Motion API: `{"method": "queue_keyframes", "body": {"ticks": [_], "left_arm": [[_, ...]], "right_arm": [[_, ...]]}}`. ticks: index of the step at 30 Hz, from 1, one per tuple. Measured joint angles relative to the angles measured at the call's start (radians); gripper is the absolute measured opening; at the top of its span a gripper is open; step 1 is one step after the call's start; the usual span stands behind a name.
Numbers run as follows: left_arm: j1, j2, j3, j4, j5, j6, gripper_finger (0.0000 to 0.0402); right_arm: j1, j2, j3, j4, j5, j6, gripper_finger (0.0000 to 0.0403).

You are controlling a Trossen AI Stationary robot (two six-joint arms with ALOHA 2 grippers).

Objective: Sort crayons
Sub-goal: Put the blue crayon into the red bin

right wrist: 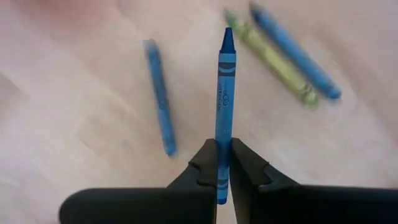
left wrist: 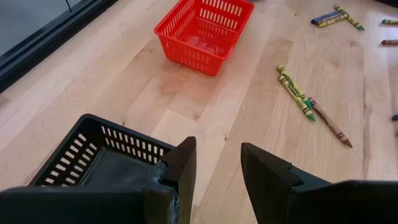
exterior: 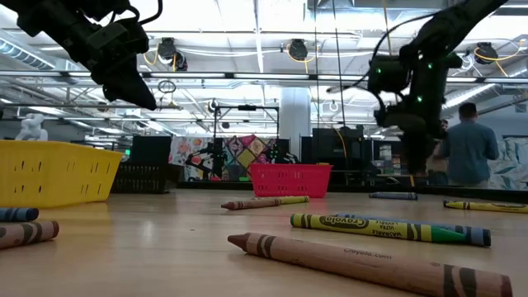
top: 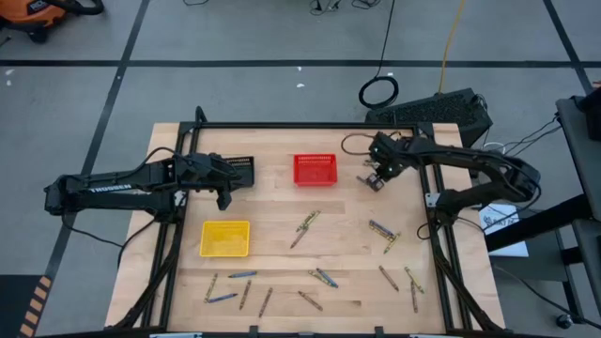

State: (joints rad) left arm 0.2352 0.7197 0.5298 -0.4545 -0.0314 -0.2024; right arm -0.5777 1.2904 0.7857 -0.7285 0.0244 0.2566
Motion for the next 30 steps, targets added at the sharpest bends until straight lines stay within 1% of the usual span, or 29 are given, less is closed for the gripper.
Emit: {"method": "queue_keyframes", "body": {"ticks": [2,6,9,13,23,26,28,30], "left_arm": [[0.000,0.000,0.000,0.000,0.000,0.000,0.0132],[0.000,0.000,0.000,0.000,-0.001,0.000,0.0132],[0.000,0.000,0.000,0.000,-0.002,0.000,0.0132],[0.000,0.000,0.000,0.001,-0.002,0.006,0.0132],[0.000,0.000,0.000,0.003,-0.003,0.008,0.0132],[0.000,0.000,0.000,0.003,-0.003,0.008,0.0132],[0.000,0.000,0.000,0.004,-0.003,0.008,0.0132],[0.000,0.000,0.000,0.006,-0.003,0.009,0.0132]], "right_arm": [[0.009,-0.012,0.015,0.079,-0.023,-0.003,0.0001],[0.034,-0.010,0.017,0.261,-0.129,-0.007,0.0001],[0.056,-0.010,0.020,0.398,-0.184,0.001,0.0000],[0.084,-0.009,0.020,0.524,-0.186,0.018,0.0000],[0.135,-0.002,0.020,0.734,-0.186,0.019,0.0000],[0.149,0.021,0.021,0.770,-0.189,0.007,0.0000],[0.161,0.047,0.021,0.770,-0.212,-0.023,0.0000],[0.178,0.079,0.021,0.771,-0.210,-0.039,0.0000]]}}
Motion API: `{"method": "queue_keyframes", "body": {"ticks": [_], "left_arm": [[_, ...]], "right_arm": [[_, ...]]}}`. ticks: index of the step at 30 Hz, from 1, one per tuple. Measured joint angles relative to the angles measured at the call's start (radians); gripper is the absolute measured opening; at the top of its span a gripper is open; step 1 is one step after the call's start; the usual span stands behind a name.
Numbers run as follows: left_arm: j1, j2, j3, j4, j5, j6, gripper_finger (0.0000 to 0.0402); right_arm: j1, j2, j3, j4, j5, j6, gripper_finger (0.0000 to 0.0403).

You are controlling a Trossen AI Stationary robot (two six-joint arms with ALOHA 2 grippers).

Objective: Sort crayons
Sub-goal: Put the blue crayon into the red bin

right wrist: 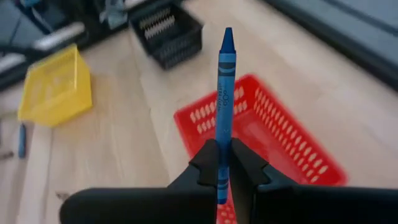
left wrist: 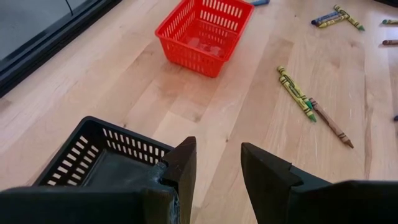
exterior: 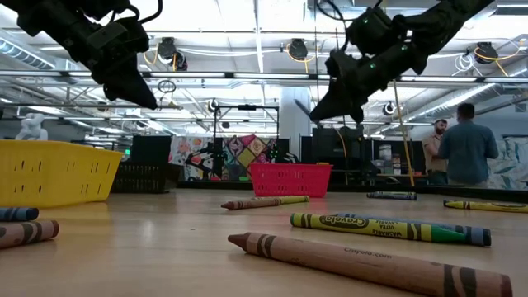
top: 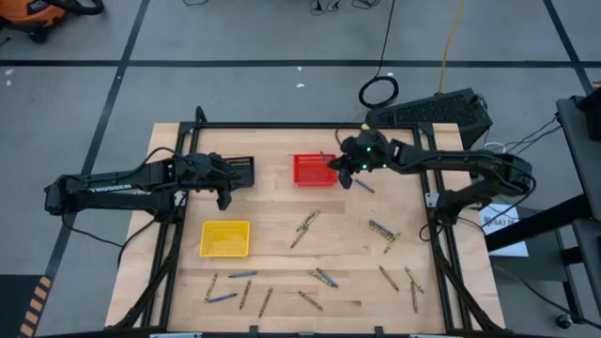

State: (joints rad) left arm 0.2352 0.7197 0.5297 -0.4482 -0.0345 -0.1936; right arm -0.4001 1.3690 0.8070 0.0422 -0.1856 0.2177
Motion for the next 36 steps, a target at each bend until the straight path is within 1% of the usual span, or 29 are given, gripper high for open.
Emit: {"method": "queue_keyframes", "body": {"ticks": [7,14,24,36], "left_arm": [[0.000,0.000,0.000,0.000,0.000,0.000,0.0132],[0.000,0.000,0.000,-0.001,-0.001,0.000,0.0132],[0.000,0.000,0.000,0.010,-0.001,0.000,0.0132],[0.000,0.000,0.000,0.021,-0.001,0.001,0.0132]], "right_arm": [[0.011,0.104,0.000,0.078,0.001,-0.021,0.0000],[0.012,0.168,0.000,0.081,-0.002,-0.046,0.0001],[0.014,0.188,0.000,0.063,-0.001,-0.079,0.0003],[0.015,0.256,0.000,0.067,0.003,-0.107,0.0004]]}}
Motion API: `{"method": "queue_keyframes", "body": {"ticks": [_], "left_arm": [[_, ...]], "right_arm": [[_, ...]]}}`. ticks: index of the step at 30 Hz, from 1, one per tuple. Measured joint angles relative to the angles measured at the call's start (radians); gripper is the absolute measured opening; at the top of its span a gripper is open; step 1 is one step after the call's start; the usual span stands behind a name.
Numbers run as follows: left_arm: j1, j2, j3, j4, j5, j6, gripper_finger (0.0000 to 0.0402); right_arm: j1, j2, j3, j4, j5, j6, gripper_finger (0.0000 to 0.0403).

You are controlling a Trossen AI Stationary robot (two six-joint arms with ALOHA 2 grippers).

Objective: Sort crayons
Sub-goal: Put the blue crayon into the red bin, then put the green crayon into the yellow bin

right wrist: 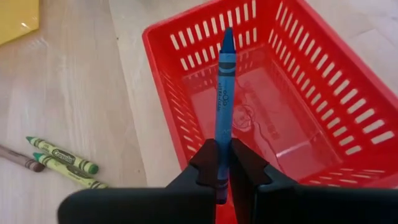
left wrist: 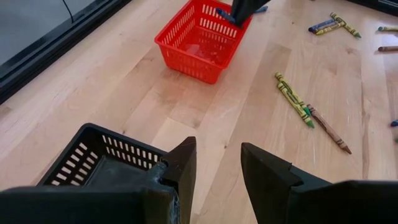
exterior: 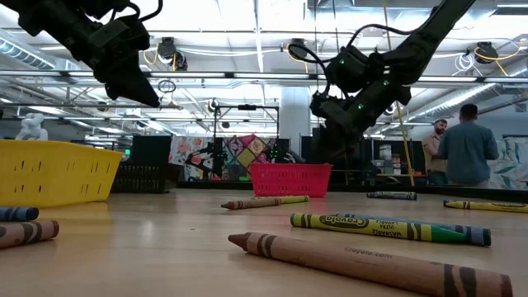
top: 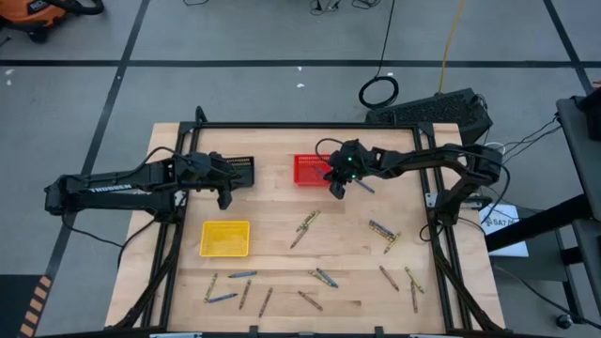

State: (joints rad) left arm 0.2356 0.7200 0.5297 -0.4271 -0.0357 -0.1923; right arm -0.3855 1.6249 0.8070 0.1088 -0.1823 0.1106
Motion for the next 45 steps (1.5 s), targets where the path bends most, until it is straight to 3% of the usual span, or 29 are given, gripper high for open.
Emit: {"method": "queue_keyframes", "body": {"ticks": [10,21,30,37,45], "left_arm": [[0.000,0.000,0.000,-0.001,0.000,0.023,0.0132],[0.000,0.000,0.000,-0.001,0.000,0.024,0.0132],[0.000,0.000,0.000,0.000,0.002,0.021,0.0132],[-0.025,0.000,0.000,-0.003,0.080,-0.010,0.0132],[-0.163,0.001,0.000,-0.002,0.116,-0.088,0.0132]], "right_arm": [[0.000,0.012,0.000,0.096,0.002,0.000,0.0006],[0.000,0.012,0.000,0.105,0.053,-0.001,0.0076],[0.009,0.000,0.044,0.134,0.051,0.000,0.0090],[0.045,-0.063,0.148,0.041,0.051,-0.056,0.0091],[0.061,-0.099,0.277,-0.164,0.057,-0.124,0.0091]]}}
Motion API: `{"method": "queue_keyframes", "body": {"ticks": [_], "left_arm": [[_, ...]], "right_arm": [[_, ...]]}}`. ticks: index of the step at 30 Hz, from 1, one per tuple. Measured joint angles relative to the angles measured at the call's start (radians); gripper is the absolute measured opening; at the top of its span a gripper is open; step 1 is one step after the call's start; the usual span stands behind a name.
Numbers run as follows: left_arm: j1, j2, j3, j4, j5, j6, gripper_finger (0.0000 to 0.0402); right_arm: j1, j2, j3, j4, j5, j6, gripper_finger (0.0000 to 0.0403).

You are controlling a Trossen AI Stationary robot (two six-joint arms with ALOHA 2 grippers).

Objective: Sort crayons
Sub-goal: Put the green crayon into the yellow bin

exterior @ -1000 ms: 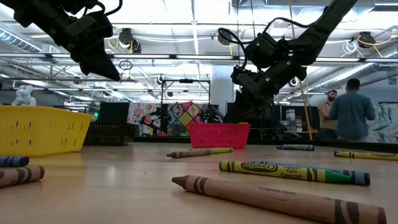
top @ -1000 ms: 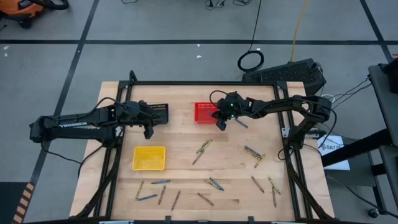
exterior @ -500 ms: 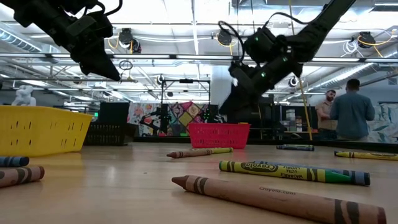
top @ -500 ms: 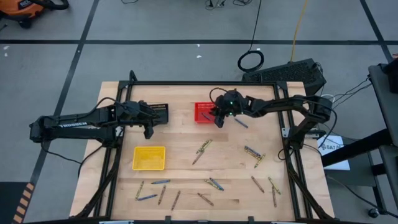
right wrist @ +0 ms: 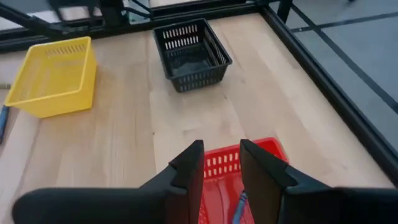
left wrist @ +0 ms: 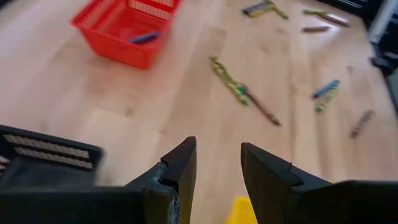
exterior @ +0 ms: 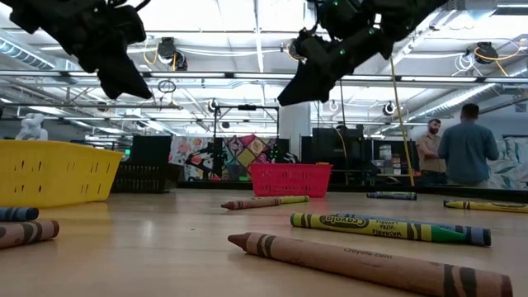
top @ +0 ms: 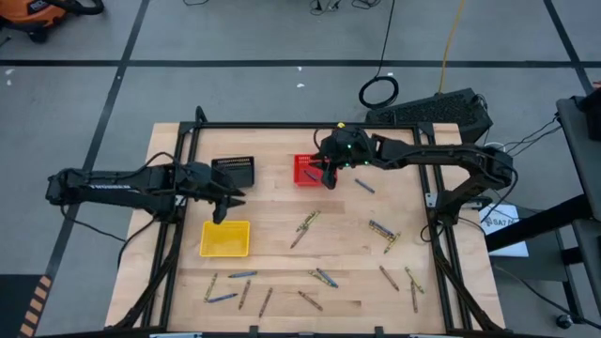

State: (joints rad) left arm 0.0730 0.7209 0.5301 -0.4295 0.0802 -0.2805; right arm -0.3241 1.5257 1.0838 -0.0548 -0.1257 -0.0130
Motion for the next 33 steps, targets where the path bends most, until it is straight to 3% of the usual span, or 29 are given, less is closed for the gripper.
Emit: {"method": "queue_keyframes", "body": {"ticks": [7,16,23,33], "left_arm": [[-0.156,0.086,0.040,-0.006,-0.036,-0.106,0.0132],[-0.288,0.308,0.256,-0.130,-0.086,-0.186,0.0132],[-0.408,0.420,0.358,-0.348,-0.144,-0.481,0.0132],[-0.575,0.504,0.358,-0.351,-0.149,-0.835,0.0132]], "right_arm": [[-0.001,0.000,0.082,-0.127,0.039,-0.036,0.0091],[-0.002,0.000,0.099,-0.184,0.160,-0.079,0.0091],[-0.001,0.000,0.099,-0.245,0.268,-0.080,0.0091],[-0.002,0.000,0.098,-0.263,0.313,-0.086,0.0091]]}}
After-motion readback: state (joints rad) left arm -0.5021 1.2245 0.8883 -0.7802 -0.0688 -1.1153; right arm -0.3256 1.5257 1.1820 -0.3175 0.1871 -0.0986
